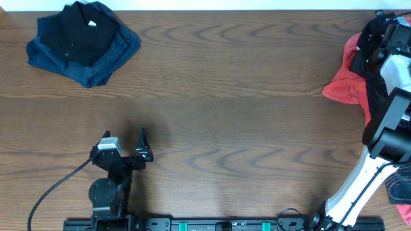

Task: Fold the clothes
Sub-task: 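Close the right gripper on the black jersey's edge, then pull the black jersey left onto the table center with the right gripper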

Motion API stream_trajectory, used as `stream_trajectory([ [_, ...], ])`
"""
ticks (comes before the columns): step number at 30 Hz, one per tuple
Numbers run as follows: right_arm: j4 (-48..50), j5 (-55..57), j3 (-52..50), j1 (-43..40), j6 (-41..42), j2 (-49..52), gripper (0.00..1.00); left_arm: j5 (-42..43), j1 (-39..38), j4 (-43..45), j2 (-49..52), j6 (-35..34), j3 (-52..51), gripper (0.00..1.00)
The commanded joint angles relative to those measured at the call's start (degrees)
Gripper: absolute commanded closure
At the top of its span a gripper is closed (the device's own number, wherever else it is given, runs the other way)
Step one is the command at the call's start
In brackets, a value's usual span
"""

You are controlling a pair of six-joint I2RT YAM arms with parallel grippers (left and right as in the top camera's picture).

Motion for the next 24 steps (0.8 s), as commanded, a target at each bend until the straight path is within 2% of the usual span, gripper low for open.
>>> stream_trajectory([
  [1, -0.24, -0.24, 1.11, -0.39, 0.42, -1.99, 0.99, 0.59, -0.24, -0.94, -0.33, 0.55, -1.55, 0.02],
  [13, -2.36, -0.94, 1.11, -0.33, 4.98, -8.81, 0.99, 0.57, -0.24, -0.94, -0.33, 0.55, -1.55, 0.02],
  [24, -3.17, -12.41, 1.11, 3.96, 10.10, -21.42, 0.99, 0.59, -0.24, -0.94, -0.33, 0.55, -1.55, 0.02],
])
